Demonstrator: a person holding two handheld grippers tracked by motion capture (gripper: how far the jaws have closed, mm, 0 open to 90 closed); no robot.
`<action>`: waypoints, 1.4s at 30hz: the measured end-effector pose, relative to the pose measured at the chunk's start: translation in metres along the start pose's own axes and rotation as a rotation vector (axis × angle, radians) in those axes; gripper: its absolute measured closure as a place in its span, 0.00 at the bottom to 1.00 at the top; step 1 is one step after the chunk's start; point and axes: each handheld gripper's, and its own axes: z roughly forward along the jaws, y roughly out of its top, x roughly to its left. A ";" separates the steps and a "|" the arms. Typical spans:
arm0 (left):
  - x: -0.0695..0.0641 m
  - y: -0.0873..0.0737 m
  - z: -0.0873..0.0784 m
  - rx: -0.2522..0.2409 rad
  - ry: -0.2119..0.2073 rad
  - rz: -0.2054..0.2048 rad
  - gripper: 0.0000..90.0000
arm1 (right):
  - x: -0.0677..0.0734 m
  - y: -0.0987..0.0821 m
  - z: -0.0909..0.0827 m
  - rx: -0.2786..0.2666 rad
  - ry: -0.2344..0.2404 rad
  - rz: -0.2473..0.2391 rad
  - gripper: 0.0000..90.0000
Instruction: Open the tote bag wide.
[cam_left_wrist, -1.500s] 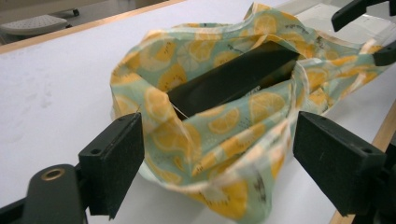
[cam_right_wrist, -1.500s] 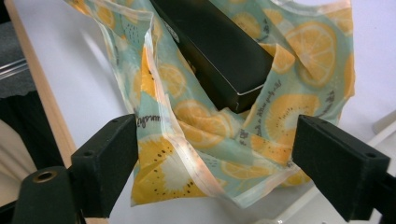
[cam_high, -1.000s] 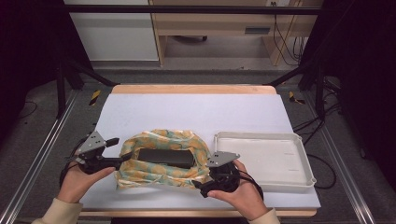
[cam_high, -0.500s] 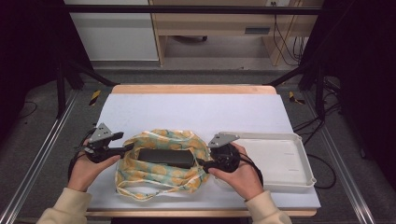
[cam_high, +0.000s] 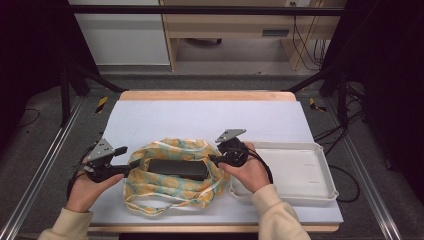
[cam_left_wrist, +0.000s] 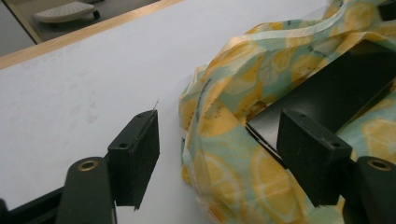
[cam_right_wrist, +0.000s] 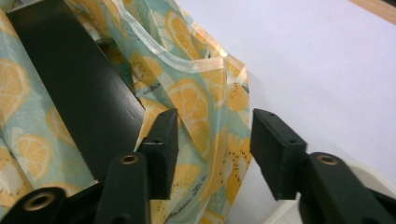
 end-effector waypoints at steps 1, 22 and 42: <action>-0.002 0.000 -0.001 0.003 -0.001 0.006 0.33 | -0.001 -0.001 0.003 0.007 0.005 -0.001 0.62; 0.001 -0.020 0.028 0.171 0.054 0.011 0.84 | -0.001 -0.001 0.014 0.019 -0.029 -0.052 1.00; -0.001 -0.025 0.038 0.239 0.058 0.050 0.97 | -0.014 -0.014 0.029 0.103 -0.080 -0.042 1.00</action>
